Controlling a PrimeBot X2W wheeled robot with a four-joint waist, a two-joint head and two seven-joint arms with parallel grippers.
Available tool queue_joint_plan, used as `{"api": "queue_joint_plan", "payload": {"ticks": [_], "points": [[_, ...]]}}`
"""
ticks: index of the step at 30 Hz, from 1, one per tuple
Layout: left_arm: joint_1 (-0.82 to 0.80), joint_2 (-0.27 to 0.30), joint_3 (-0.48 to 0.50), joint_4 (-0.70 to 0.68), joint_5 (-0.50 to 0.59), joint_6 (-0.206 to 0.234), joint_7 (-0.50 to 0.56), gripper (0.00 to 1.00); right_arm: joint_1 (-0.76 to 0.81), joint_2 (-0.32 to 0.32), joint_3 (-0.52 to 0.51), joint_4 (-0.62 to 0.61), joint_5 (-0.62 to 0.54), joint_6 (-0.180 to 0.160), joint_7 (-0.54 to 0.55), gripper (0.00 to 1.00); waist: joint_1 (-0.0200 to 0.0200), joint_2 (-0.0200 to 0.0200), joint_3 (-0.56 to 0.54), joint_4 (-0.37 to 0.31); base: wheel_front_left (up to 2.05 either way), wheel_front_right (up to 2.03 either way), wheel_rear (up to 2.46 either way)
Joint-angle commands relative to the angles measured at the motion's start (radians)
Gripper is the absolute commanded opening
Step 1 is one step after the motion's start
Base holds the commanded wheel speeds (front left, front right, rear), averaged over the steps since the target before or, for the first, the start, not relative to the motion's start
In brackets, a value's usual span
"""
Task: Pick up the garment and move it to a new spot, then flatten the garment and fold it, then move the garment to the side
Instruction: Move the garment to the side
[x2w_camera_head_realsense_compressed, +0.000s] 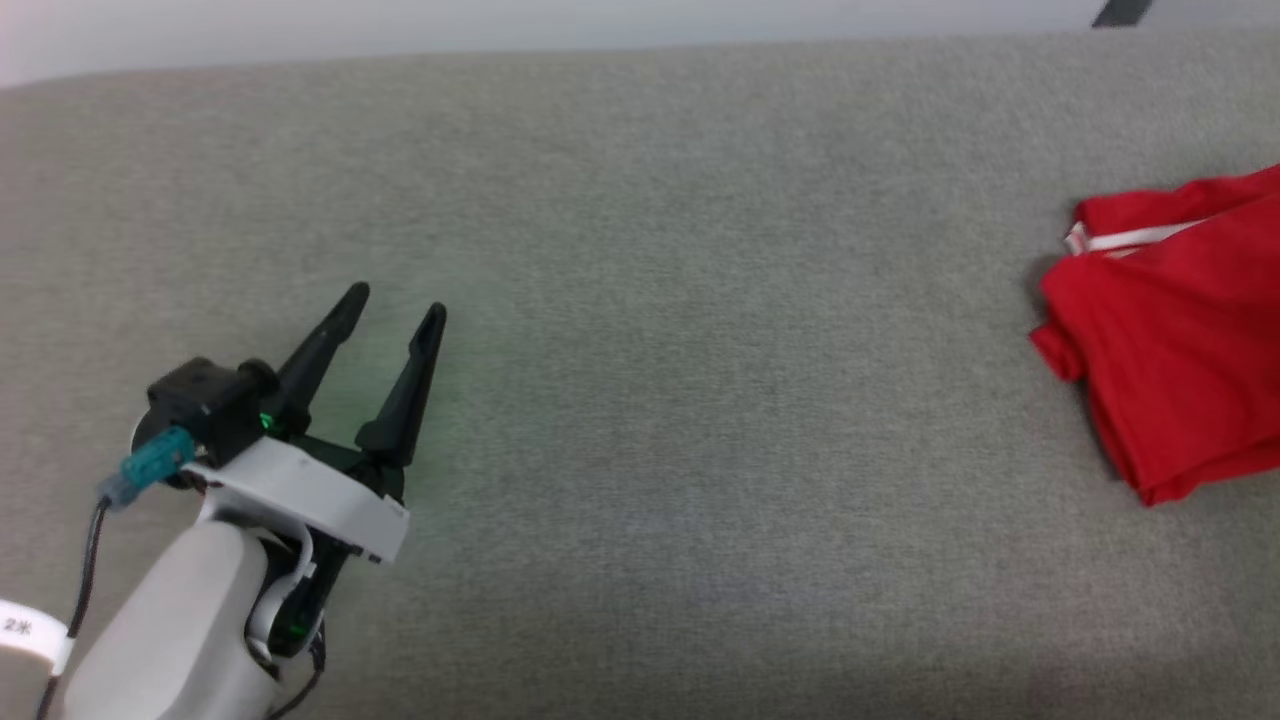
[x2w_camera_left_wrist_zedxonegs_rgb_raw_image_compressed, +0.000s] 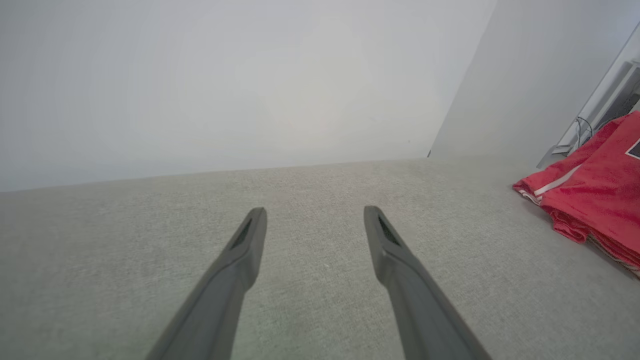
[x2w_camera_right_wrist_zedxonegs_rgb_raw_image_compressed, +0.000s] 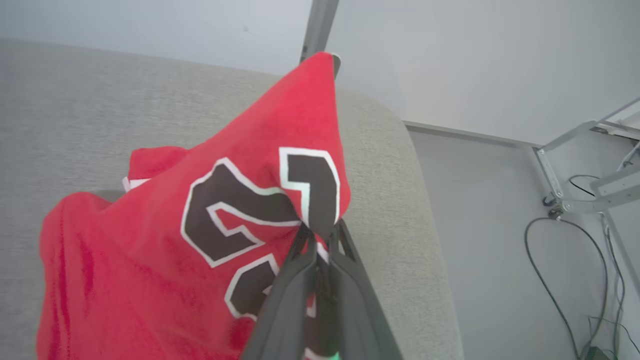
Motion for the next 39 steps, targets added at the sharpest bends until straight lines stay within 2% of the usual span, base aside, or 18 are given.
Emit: {"api": "queue_joint_plan", "payload": {"ticks": [1,14,23,31,32,34,36,37,38,39], "points": [[-0.020,0.007,-0.008,0.000,-0.004,-0.004,-0.003,1.00,-0.026,-0.012,-0.008,0.018,-0.012,-0.002,-0.026,0.00,0.0000,-0.0001,0.043,-0.042,0.00,0.00,0.00],[-0.101,0.047,-0.066,-0.007,-0.024,-0.004,-0.003,1.00,-0.138,-0.089,-0.039,0.239,-0.142,-0.002,-0.191,0.00,0.0000,-0.0001,0.113,-0.082,0.00,0.00,0.00],[-0.130,0.059,-0.092,-0.006,-0.032,-0.004,-0.003,1.00,-0.187,-0.073,-0.055,0.342,-0.223,-0.002,-0.280,0.00,0.0000,-0.0001,0.140,-0.080,0.00,0.00,0.00],[-0.145,0.059,-0.106,-0.005,-0.040,-0.004,-0.003,1.00,-0.228,-0.028,-0.061,0.459,-0.276,-0.002,-0.335,0.00,0.0000,-0.0001,0.146,-0.066,0.00,0.00,0.00],[-0.146,0.058,-0.105,-0.005,-0.041,-0.004,-0.003,1.00,-0.233,-0.025,-0.064,0.471,-0.281,-0.002,-0.342,0.03,0.0000,-0.0001,0.145,-0.063,0.00,0.00,0.00],[-0.147,0.055,-0.101,-0.005,-0.041,-0.004,-0.003,1.00,-0.242,-0.018,-0.072,0.495,-0.290,-0.002,-0.354,0.30,0.0000,-0.0001,0.141,-0.058,0.00,0.00,0.00],[-0.143,0.053,-0.098,-0.006,-0.040,-0.004,-0.003,1.00,-0.248,-0.015,-0.076,0.518,-0.301,-0.002,-0.361,0.45,0.0000,-0.0001,0.135,-0.052,0.00,0.00,0.00],[-0.139,0.053,-0.094,-0.007,-0.040,-0.004,-0.003,1.00,-0.252,-0.011,-0.081,0.526,-0.301,-0.002,-0.372,0.59,0.0000,-0.0001,0.131,-0.050,0.00,0.00,0.00],[-0.135,0.052,-0.091,-0.007,-0.040,-0.004,-0.003,1.00,-0.256,-0.009,-0.087,0.534,-0.307,-0.002,-0.379,0.91,0.0000,-0.0001,0.127,-0.048,0.00,0.00,0.00],[-0.130,0.051,-0.088,-0.008,-0.039,-0.004,-0.003,1.00,-0.258,-0.007,-0.090,0.544,-0.313,-0.002,-0.386,1.00,0.0000,-0.0001,0.122,-0.045,0.00,0.00,0.00]]}}
